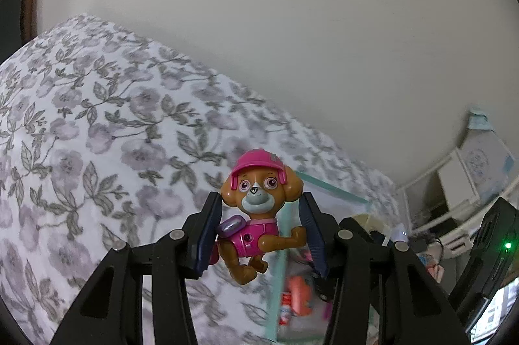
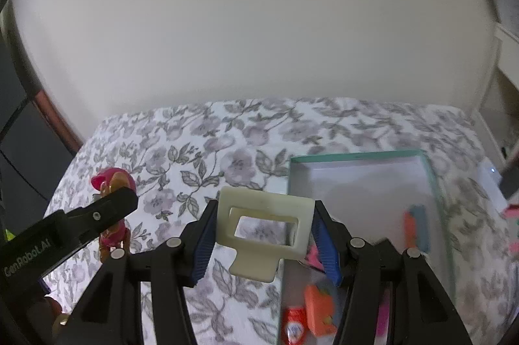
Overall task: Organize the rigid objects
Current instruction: 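Carry the puppy figure and cream holder over the tray with both grippers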
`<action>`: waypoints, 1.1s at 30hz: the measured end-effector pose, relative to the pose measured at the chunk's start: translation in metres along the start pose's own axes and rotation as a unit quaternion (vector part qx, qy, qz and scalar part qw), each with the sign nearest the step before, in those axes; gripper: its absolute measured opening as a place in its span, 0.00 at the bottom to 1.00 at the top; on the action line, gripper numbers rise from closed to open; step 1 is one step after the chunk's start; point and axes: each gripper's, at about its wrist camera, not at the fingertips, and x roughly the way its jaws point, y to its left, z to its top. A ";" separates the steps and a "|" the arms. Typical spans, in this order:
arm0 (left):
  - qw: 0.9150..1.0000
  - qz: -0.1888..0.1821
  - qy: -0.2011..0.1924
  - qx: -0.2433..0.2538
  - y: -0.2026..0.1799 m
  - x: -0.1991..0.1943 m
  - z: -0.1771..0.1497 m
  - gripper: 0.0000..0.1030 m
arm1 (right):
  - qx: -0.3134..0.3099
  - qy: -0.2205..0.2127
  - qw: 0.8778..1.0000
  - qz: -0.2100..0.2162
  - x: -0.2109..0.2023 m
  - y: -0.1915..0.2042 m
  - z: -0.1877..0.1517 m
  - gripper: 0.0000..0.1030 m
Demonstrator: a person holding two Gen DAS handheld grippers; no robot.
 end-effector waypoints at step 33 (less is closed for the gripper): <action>0.987 -0.001 0.151 0.064 -0.084 0.087 -0.121 0.49 | 0.126 0.119 0.978 -0.114 0.006 -0.155 -0.087 0.57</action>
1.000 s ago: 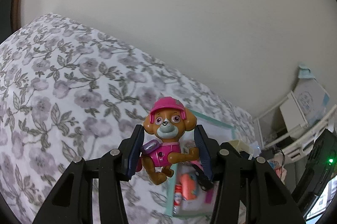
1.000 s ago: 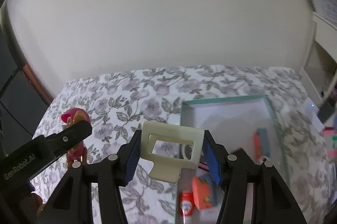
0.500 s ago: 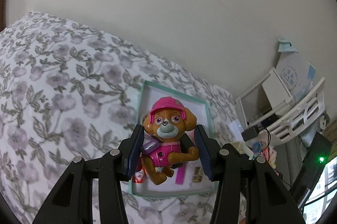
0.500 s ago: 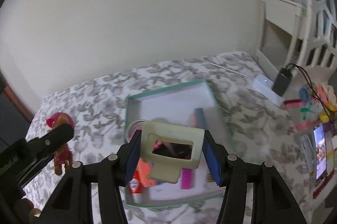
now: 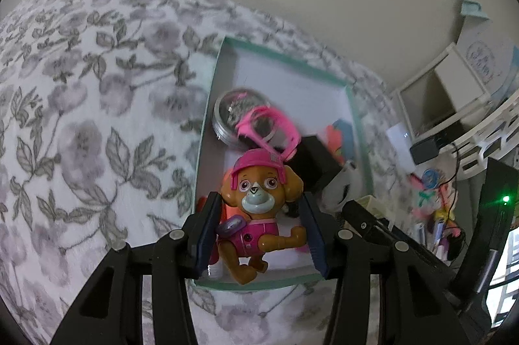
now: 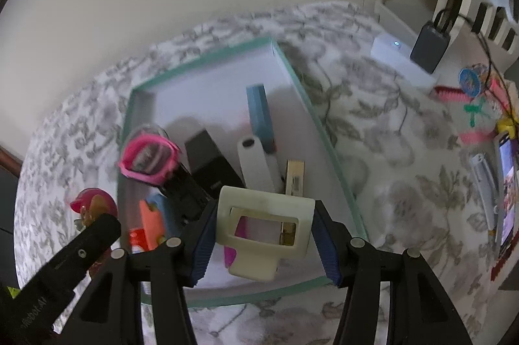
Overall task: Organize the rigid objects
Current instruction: 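Carry the puppy figure and cream holder over the tray with both grippers, then open both grippers to drop the puppy figure and cream holder into the tray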
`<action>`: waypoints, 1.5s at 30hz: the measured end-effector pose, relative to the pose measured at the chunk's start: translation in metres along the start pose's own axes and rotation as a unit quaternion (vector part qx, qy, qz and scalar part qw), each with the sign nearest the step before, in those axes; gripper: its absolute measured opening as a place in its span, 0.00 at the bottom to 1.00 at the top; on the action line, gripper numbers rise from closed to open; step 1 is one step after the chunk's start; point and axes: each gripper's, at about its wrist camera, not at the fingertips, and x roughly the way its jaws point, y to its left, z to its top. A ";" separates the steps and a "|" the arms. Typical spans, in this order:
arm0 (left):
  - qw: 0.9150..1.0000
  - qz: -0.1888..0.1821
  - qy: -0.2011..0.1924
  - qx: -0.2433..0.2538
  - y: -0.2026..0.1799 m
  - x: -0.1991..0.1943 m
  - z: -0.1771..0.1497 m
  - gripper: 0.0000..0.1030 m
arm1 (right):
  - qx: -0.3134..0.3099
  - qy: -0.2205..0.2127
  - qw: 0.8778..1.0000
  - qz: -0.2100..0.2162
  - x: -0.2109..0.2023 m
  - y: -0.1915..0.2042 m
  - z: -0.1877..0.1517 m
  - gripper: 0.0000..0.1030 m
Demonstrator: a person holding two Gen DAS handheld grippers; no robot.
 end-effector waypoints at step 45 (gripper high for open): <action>0.998 -0.039 0.051 -0.017 0.000 0.006 0.005 0.59 | -0.031 -0.004 0.999 -0.037 0.002 0.009 0.001 0.58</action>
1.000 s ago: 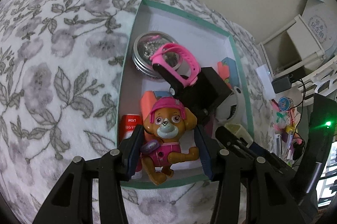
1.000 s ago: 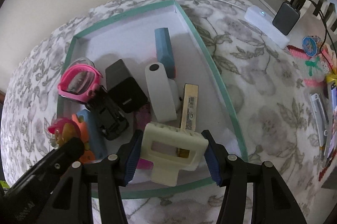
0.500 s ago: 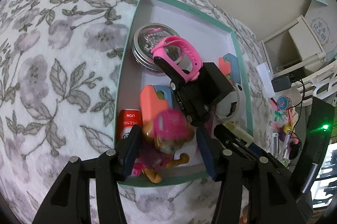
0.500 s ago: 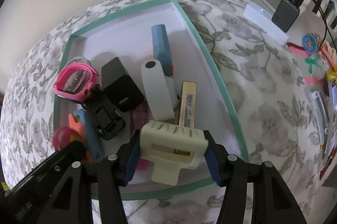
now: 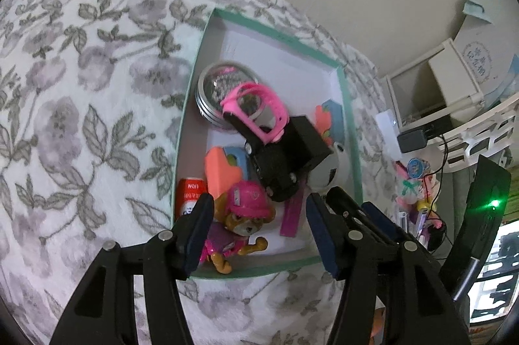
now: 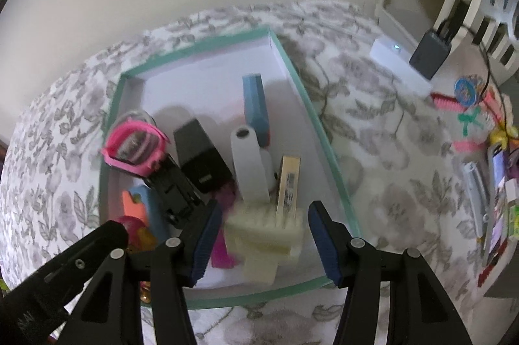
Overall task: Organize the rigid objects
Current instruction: 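Open both grippers to drop the puppy figure and cream holder into the tray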
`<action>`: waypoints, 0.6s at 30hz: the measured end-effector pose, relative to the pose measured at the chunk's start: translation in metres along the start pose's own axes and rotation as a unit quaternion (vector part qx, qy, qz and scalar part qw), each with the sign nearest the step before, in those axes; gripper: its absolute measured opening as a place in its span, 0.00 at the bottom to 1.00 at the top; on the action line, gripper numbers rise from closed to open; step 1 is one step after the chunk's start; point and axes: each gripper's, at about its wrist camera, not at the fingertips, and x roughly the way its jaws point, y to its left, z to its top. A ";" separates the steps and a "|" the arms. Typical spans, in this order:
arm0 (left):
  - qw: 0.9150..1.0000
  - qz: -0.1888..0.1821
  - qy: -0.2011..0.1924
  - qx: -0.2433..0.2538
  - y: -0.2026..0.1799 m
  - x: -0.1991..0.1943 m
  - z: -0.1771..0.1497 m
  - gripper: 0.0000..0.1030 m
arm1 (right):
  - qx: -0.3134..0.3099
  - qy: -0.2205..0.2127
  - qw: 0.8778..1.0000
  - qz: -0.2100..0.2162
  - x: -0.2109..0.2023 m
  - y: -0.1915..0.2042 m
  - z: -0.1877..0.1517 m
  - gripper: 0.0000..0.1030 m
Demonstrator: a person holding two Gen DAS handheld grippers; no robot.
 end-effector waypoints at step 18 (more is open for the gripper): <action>0.984 0.155 -0.092 0.006 0.029 -0.033 0.011 0.85 | -0.015 -0.047 0.999 0.015 -0.014 0.010 0.002 0.82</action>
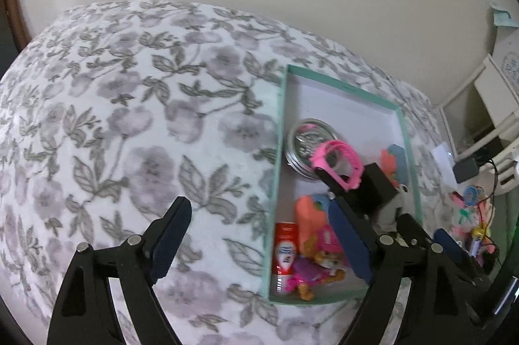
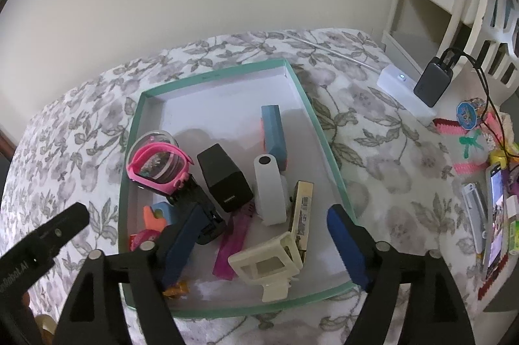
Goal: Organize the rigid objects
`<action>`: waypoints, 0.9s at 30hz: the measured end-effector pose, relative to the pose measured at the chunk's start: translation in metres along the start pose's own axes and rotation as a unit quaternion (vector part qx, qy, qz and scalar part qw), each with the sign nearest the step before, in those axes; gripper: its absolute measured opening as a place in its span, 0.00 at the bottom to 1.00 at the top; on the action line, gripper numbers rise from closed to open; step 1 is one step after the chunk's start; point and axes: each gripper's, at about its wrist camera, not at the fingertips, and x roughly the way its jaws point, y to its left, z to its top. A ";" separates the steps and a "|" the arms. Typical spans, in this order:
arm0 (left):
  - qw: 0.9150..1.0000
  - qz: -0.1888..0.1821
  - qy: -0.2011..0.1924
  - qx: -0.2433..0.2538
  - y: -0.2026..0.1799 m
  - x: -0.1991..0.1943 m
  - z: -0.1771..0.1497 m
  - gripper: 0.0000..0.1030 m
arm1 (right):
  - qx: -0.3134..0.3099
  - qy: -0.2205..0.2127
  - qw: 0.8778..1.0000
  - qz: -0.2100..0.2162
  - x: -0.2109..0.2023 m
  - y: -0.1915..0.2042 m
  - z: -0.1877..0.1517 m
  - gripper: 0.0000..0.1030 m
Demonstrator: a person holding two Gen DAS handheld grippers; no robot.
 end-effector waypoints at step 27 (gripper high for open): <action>0.995 0.056 -0.060 0.054 0.026 -0.063 -0.026 0.99 | -0.012 -0.036 0.999 0.014 -0.043 0.010 -0.018 1.00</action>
